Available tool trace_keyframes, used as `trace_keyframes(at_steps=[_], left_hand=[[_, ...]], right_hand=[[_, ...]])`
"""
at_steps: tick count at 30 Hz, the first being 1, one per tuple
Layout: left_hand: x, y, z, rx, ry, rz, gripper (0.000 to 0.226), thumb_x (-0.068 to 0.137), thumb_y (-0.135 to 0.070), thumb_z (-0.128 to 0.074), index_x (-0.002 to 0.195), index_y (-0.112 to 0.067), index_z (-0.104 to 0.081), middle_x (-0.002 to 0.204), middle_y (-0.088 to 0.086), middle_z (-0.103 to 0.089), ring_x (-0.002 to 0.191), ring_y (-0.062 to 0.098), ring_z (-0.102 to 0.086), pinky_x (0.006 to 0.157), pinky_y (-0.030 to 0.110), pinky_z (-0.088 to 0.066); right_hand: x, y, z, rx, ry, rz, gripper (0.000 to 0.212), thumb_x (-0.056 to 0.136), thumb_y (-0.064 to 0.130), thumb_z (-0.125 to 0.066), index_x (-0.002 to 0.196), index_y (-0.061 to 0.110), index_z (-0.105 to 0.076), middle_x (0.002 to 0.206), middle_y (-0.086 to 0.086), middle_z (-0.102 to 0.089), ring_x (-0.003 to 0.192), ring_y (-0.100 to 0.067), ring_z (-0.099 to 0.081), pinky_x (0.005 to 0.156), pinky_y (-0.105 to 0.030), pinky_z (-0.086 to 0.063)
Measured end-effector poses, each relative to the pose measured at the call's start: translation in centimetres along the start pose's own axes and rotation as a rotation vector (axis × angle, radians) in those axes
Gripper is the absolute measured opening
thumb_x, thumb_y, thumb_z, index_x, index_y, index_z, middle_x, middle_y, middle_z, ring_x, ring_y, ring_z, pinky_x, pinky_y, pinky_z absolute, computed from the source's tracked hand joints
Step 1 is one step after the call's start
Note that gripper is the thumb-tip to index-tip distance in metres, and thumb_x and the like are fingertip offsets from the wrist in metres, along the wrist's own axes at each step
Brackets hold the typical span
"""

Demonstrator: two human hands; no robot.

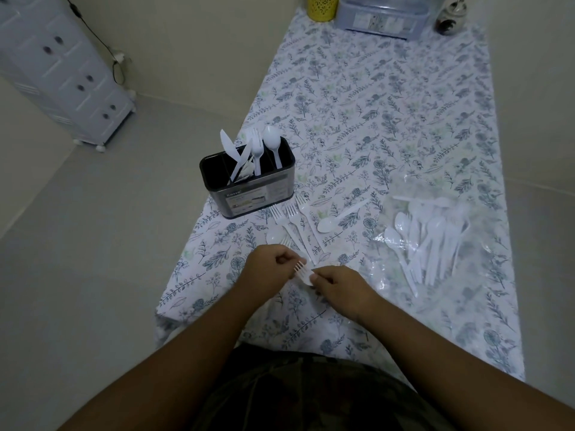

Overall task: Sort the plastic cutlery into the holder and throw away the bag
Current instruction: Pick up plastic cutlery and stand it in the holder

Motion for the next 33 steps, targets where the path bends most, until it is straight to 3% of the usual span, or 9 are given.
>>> trace_keyframes(at_steps=[5,8,10,13,17,20,25,31,33], left_hand=[[-0.6,1.0,0.0,-0.339,-0.06,0.274,0.033,0.099,-0.033,-0.059,0.086,-0.007,-0.075,0.073,0.01,-0.074,0.063,0.018,-0.069,0.065,0.031,-0.059],[-0.7,1.9,1.4,0.112,-0.173,0.128,0.018,0.093,-0.029,-0.067,0.082,-0.014,-0.069,0.072,-0.001,-0.068,0.066,0.013,-0.064,0.062,0.023,-0.051],[-1.0,2.3,1.2,0.314,-0.133,0.067,0.018,0.086,-0.03,-0.074,0.086,-0.017,-0.063,0.076,-0.004,-0.063,0.07,0.012,-0.06,0.06,0.021,-0.044],[-0.8,2.9,-0.1,0.507,-0.045,0.05,0.028,0.081,-0.036,-0.077,0.088,-0.018,-0.056,0.079,-0.002,-0.059,0.074,0.015,-0.058,0.064,0.03,-0.048],[-0.5,2.9,-0.3,0.524,-0.08,0.025,0.012,0.087,-0.02,-0.063,0.079,-0.013,-0.057,0.073,0.003,-0.061,0.071,0.021,-0.059,0.063,0.036,-0.053],[-1.0,3.5,0.0,0.483,-0.114,0.025,0.008,0.087,-0.014,-0.058,0.079,-0.013,-0.059,0.071,0.003,-0.061,0.068,0.02,-0.059,0.059,0.034,-0.051],[-1.4,3.6,-0.4,0.435,-0.114,0.035,0.027,0.083,-0.037,-0.074,0.087,-0.017,-0.056,0.074,0.0,-0.059,0.069,0.017,-0.057,0.061,0.033,-0.049],[-0.7,3.2,-0.9,0.559,-0.081,0.029,0.014,0.091,-0.019,-0.054,0.088,-0.005,-0.055,0.079,0.008,-0.057,0.073,0.023,-0.053,0.059,0.031,-0.037],[-1.0,3.2,-0.6,0.507,-0.116,0.039,0.012,0.09,-0.014,-0.053,0.085,-0.003,-0.056,0.075,0.009,-0.059,0.069,0.026,-0.056,0.055,0.035,-0.041]], right_hand=[[-0.2,-0.2,-0.2,0.152,0.013,-0.028,0.034,0.105,0.025,-0.051,0.073,0.023,-0.062,0.068,0.005,-0.069,0.058,-0.006,-0.065,0.064,-0.027,-0.054],[-0.4,-1.0,-0.4,0.277,0.006,-0.132,0.028,0.106,0.027,-0.048,0.087,0.014,-0.064,0.069,-0.001,-0.071,0.058,-0.014,-0.069,0.054,-0.028,-0.054],[-0.5,-1.3,-0.5,0.35,0.001,-0.196,0.027,0.107,0.028,-0.045,0.096,0.012,-0.062,0.081,-0.008,-0.076,0.06,-0.019,-0.069,0.051,-0.028,-0.05],[-0.5,-1.3,-0.6,0.396,-0.015,-0.225,0.024,0.108,0.029,-0.042,0.098,0.015,-0.059,0.09,-0.009,-0.079,0.062,-0.019,-0.066,0.05,-0.026,-0.045],[-0.2,-1.4,-0.5,0.507,-0.056,-0.251,0.03,0.109,0.028,-0.04,0.104,0.008,-0.061,0.092,-0.016,-0.076,0.066,-0.022,-0.06,0.05,-0.026,-0.044],[-0.1,-1.6,-0.5,0.629,-0.101,-0.261,0.036,0.109,0.027,-0.041,0.107,-0.003,-0.061,0.085,-0.017,-0.072,0.067,-0.026,-0.056,0.057,-0.035,-0.046],[0.1,-1.7,-0.7,0.724,-0.109,-0.293,0.031,0.109,0.029,-0.043,0.104,0.003,-0.059,0.085,-0.012,-0.067,0.068,-0.021,-0.057,0.06,-0.033,-0.052],[-0.1,-1.6,-1.5,0.808,-0.032,-0.34,0.021,0.108,0.023,-0.047,0.096,0.007,-0.053,0.086,-0.013,-0.064,0.07,-0.021,-0.06,0.072,-0.041,-0.056],[-0.2,-1.6,-1.6,0.835,-0.033,-0.357,0.019,0.108,0.022,-0.047,0.097,0.008,-0.052,0.091,-0.015,-0.065,0.077,-0.023,-0.065,0.077,-0.048,-0.059]])
Point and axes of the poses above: each hand's wrist, its own x-axis towards the middle knuckle, its own z-axis out of the back of the hand, y = z × x, the point moved 5 cm from there along x, towards the middle knuckle
